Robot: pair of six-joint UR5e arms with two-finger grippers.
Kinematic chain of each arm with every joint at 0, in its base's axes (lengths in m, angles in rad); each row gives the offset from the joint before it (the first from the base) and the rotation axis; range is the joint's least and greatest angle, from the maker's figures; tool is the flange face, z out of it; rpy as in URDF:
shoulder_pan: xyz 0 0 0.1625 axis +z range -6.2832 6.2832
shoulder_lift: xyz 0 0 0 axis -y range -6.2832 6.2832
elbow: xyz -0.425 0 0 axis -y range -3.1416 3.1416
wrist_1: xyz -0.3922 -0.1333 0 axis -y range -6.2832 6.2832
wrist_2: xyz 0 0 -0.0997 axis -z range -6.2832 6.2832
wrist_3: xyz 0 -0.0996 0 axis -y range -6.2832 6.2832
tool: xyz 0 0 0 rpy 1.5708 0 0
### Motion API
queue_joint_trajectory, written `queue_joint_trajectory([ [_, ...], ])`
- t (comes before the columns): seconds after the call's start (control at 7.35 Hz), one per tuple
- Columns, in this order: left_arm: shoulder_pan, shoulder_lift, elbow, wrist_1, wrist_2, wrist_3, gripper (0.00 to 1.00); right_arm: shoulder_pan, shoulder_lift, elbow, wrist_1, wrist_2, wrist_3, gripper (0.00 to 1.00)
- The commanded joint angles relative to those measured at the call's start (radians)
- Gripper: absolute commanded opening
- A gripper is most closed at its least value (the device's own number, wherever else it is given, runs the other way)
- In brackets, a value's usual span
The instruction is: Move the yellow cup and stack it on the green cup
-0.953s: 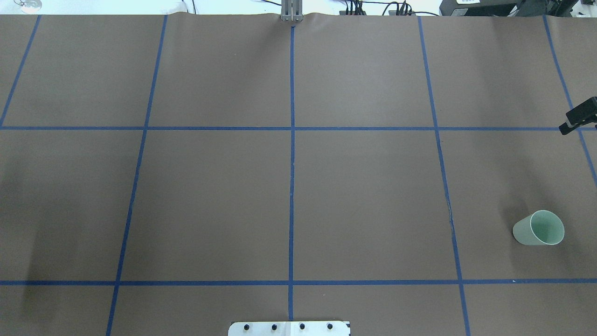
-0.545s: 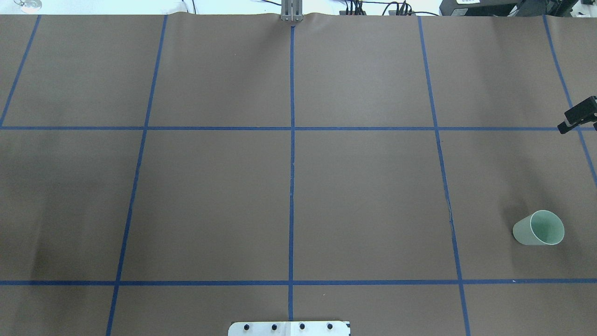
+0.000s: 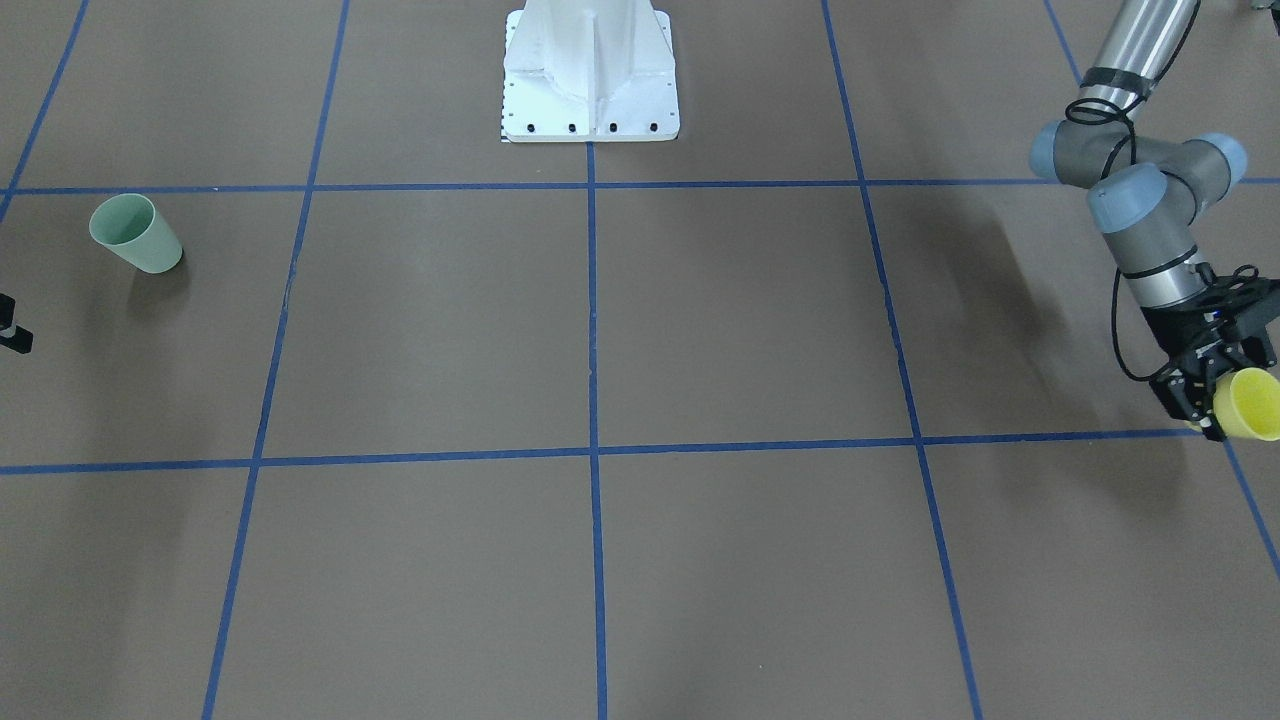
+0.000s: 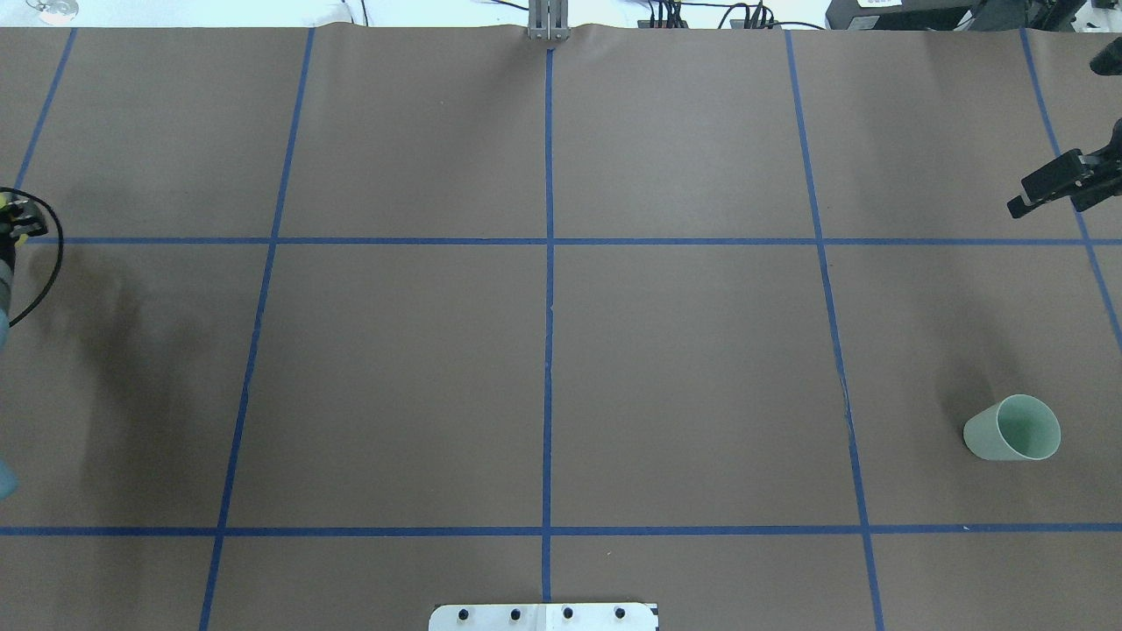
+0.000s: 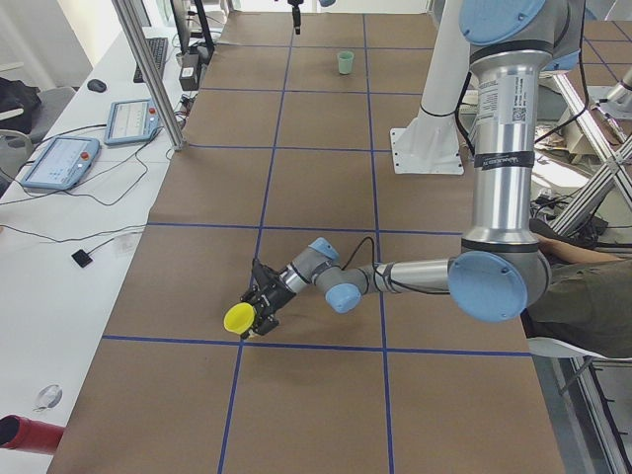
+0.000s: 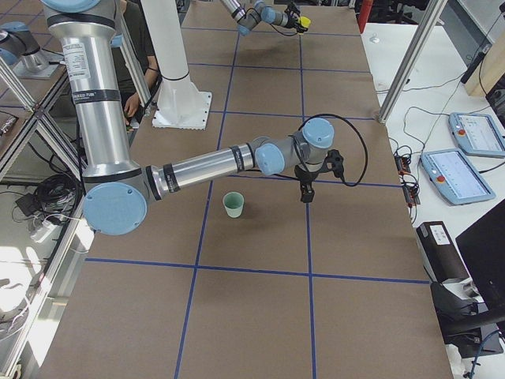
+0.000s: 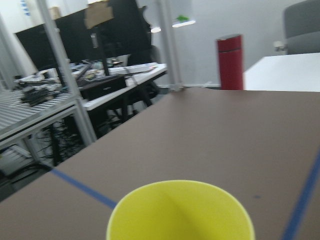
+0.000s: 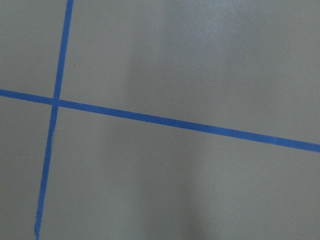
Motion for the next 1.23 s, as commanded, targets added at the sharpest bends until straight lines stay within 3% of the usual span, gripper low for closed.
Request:
queue_joint_trajectory([
  [0.0, 0.006, -0.223, 0.018, -0.07, -0.114, 0.149, 0.36, -0.08, 0.121, 0.0, 0.005, -0.022, 0.217, 1.0],
  [0.27, 0.015, -0.355, 0.016, -0.148, -0.221, 0.24, 0.36, -0.159, 0.21, 0.001, 0.005, -0.104, 0.381, 1.0],
  [0.54, 0.122, -0.408, 0.012, -0.178, -0.234, 0.295, 0.38, -0.198, 0.26, 0.006, 0.005, -0.117, 0.467, 1.0],
  [0.82, 0.253, -0.534, 0.013, -0.233, -0.266, 0.482, 0.38, -0.264, 0.333, 0.007, 0.006, -0.137, 0.598, 1.0],
  [0.95, 0.259, -0.541, 0.025, -0.305, -0.406, 0.521, 0.39, -0.293, 0.349, 0.014, 0.011, -0.164, 0.658, 1.0],
  [1.09, 0.259, -0.54, 0.035, -0.365, -0.474, 0.571, 0.37, -0.328, 0.347, 0.012, 0.085, -0.197, 0.708, 1.0],
])
